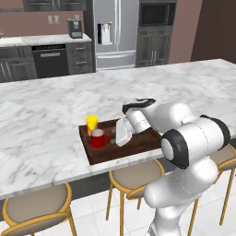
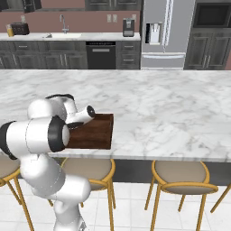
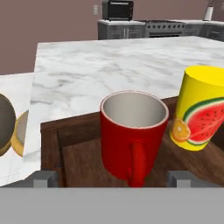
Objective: There is a tray on the dining counter. Grab the cup, mug, and pitcher and place them on the tray. The pitcher may be placed next to the tray if it cannot fit the tray.
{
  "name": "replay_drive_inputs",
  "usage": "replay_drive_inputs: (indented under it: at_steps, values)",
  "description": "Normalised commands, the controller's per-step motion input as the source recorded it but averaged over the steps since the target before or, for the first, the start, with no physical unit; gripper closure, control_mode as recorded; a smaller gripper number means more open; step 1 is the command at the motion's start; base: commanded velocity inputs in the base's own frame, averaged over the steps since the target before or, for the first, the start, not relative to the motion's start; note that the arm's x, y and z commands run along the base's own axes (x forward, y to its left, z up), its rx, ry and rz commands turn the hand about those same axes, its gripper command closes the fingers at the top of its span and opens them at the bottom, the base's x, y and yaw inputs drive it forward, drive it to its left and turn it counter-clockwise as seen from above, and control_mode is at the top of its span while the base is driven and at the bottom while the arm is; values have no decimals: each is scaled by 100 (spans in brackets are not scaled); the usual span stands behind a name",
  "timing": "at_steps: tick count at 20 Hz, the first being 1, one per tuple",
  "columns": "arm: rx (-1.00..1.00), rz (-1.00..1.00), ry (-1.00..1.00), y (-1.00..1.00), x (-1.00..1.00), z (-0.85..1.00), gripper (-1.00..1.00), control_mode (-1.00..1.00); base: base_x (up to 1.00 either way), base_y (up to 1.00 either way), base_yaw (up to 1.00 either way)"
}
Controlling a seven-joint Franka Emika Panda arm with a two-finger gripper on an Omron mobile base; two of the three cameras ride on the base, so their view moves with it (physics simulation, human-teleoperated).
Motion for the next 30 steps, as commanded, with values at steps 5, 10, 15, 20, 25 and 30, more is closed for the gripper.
replay_drive_inputs:
  at_steps: [5, 10, 15, 20, 25, 30]
  values:
    - [0, -1, 0, -23, -67, 35, -100, -100, 0, 0, 0]
    - [0, 0, 0, -4, -93, 93, -100, -100, 0, 0, 0]
    - [0, -2, 0, 0, -75, 100, -100, -100, 0, 0, 0]
    - [-2, -15, 5, 0, -68, 100, -100, -100, 0, 0, 0]
    - [-7, -29, 13, -5, -61, 77, -100, -100, 0, 0, 0]
    - [-10, -34, 19, -18, -51, 50, -100, -100, 0, 0, 0]
